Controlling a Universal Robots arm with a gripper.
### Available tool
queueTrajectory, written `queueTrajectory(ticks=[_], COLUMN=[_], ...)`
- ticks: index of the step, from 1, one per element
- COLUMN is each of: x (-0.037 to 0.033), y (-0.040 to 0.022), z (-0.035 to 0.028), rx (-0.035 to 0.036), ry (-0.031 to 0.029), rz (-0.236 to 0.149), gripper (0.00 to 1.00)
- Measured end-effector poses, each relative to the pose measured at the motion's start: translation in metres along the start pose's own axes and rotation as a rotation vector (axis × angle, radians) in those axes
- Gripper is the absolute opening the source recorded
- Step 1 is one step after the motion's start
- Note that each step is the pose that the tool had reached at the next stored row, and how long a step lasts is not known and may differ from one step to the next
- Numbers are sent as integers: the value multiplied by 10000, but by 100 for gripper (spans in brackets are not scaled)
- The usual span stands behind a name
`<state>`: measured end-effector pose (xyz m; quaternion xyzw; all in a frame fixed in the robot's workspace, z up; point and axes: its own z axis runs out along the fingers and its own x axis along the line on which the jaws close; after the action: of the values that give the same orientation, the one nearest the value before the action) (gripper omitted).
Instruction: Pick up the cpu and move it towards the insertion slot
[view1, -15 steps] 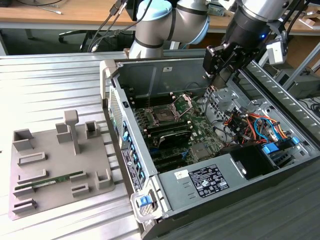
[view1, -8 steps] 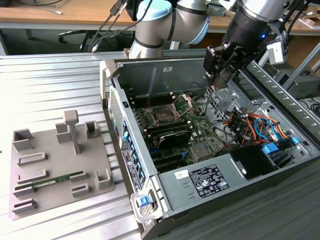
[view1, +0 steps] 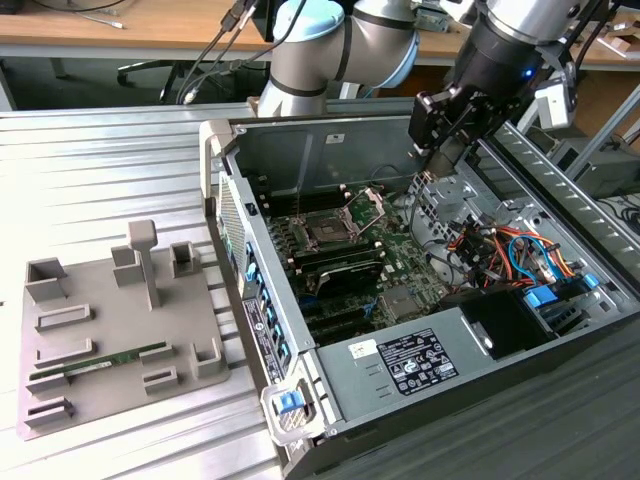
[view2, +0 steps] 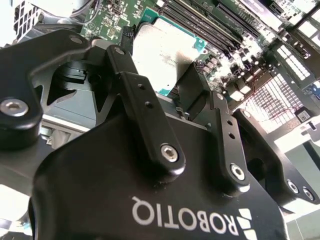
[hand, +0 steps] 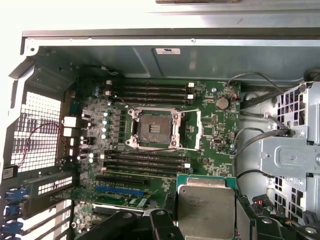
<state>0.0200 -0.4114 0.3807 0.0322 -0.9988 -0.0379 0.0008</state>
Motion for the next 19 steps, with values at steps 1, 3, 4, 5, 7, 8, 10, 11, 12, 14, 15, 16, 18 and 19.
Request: queueTrajectory(ticks=[1,3,4,5,7,8,10,11,12,14,15,16,18,19], x=[-4,-13,-16,-19,-25,-28,-35,-39,-41,-47,-49,-51,-56,-58], y=[0,1,2,2,3,3,4,4,4,5,5,6,6,6], z=[1,4,4,5,7,8,9,10,11,12,13,13,14,15], rx=[0,0,0,0,0,0,1,0,0,0,0,0,1,0], ry=[0,0,0,0,0,0,0,0,0,0,0,0,0,0], rz=[0,0,0,1,0,1,0,0,1,1,0,0,0,1], gripper=[55,55,55,55,55,55,55,55,55,55,55,55,55,55])
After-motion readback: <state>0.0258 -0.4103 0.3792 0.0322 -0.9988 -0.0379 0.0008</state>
